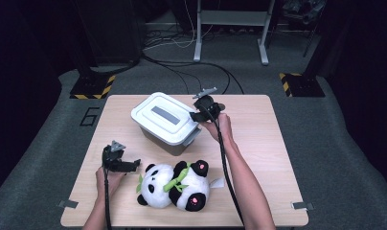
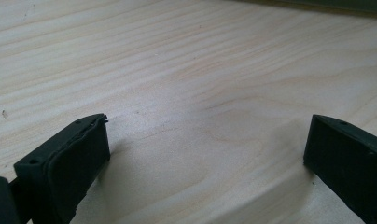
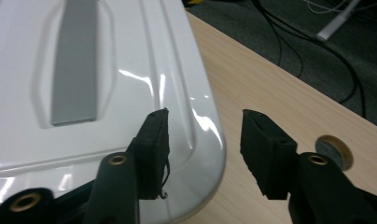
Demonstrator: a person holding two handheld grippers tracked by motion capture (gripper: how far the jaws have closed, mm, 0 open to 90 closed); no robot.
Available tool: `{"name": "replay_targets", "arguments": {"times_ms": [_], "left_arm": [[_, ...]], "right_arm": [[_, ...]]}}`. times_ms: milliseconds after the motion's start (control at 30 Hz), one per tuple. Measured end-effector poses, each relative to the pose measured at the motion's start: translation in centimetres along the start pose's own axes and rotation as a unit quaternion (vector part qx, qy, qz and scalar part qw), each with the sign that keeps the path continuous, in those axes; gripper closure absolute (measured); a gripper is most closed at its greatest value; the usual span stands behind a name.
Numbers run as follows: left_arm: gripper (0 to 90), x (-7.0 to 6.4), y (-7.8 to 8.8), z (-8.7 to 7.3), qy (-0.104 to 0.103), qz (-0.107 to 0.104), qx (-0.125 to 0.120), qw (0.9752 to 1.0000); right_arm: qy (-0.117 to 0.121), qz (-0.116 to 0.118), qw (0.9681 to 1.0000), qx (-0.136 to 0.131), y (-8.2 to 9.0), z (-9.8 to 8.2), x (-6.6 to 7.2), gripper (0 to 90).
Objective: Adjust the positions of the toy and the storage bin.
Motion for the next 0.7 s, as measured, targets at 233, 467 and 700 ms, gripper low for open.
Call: {"name": "replay_targets", "arguments": {"times_ms": [233, 467, 700], "left_arm": [[0.0, 0.0, 0.0, 0.0, 0.000, 0.000, 0.000, 1.0000], [0.0, 0.0, 0.0, 0.0, -0.001, -0.001, 0.002, 1.0000], [0.0, 0.0, 0.0, 0.0, 0.001, 0.000, -0.001, 1.0000]], "right_arm": [[0.034, 0.034, 0.9988, -0.004, 0.6, 1.2, 2.8, 21.5], [0.074, 0.071, 0.9946, 0.011, -0.8, 2.7, 5.3, 48.4], [0.073, 0.069, 0.9944, 0.032, -2.3, 3.2, 6.0, 57.9]]}}
Point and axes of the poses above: each handheld gripper's, and its own axes: y roughly backward along the jaws, z roughly out of its top, x roughly to its left, the point moved 4 cm from there along -y, roughly forward along the jaws, and after that the axes turned 4 degrees about x, right-handed, at the moved point
